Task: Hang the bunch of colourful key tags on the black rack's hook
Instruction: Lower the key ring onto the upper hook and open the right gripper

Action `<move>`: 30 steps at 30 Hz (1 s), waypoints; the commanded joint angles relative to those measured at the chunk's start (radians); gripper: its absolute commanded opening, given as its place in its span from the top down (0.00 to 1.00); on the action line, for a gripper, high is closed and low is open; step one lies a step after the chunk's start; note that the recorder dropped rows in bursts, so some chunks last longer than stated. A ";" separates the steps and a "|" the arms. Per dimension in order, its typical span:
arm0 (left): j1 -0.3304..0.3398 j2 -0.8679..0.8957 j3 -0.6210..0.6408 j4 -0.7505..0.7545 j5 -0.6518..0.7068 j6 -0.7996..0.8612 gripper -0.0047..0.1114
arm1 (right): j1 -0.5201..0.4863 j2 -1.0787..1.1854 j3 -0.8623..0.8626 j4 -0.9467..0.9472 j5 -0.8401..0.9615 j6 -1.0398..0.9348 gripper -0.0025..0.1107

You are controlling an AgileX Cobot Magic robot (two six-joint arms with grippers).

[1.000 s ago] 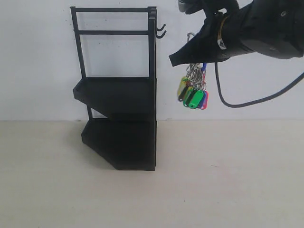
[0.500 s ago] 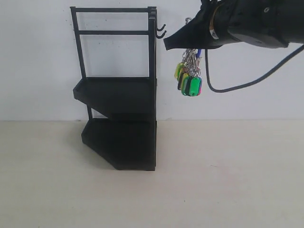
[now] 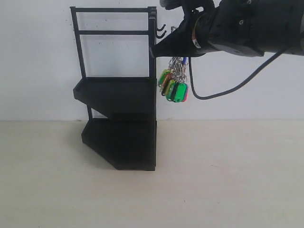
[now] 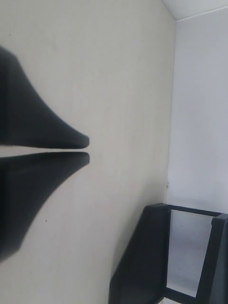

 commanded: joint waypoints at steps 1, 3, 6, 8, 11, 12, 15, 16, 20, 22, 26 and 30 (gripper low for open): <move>0.003 0.004 -0.002 -0.007 -0.007 0.000 0.92 | 0.007 -0.004 -0.015 -0.016 -0.044 0.002 0.98; 0.003 0.004 -0.002 -0.007 -0.007 0.000 0.92 | 0.019 -0.004 -0.015 -0.016 -0.035 -0.012 0.98; 0.003 0.004 -0.002 -0.007 -0.007 0.000 0.92 | 0.042 -0.004 -0.015 -0.016 -0.035 -0.057 0.98; 0.003 0.004 -0.002 -0.007 -0.007 0.000 0.92 | 0.048 -0.002 -0.015 -0.016 -0.031 -0.055 0.98; 0.003 0.004 -0.002 -0.007 -0.007 0.000 0.92 | 0.048 -0.002 -0.015 -0.014 0.007 -0.027 0.98; 0.003 0.004 -0.002 -0.007 -0.007 0.000 0.92 | 0.048 -0.002 -0.015 -0.014 0.019 -0.029 0.98; 0.003 0.004 -0.002 -0.007 -0.007 0.000 0.92 | 0.048 -0.002 -0.015 -0.014 0.033 -0.039 0.98; 0.003 0.004 -0.002 -0.007 -0.007 0.000 0.92 | 0.048 -0.002 -0.015 -0.014 0.028 -0.039 0.98; 0.003 0.004 -0.002 -0.007 -0.007 0.000 0.92 | 0.048 -0.002 -0.015 0.025 -0.018 -0.035 0.98; 0.003 0.004 -0.002 -0.007 -0.007 0.000 0.92 | 0.048 -0.002 -0.015 0.034 -0.018 -0.035 0.95; 0.003 0.004 -0.002 -0.007 -0.007 0.000 0.92 | 0.048 -0.002 -0.015 0.048 0.028 -0.025 0.67; 0.003 0.004 -0.002 -0.007 -0.007 0.000 0.92 | 0.048 -0.040 -0.015 0.121 0.149 -0.007 0.71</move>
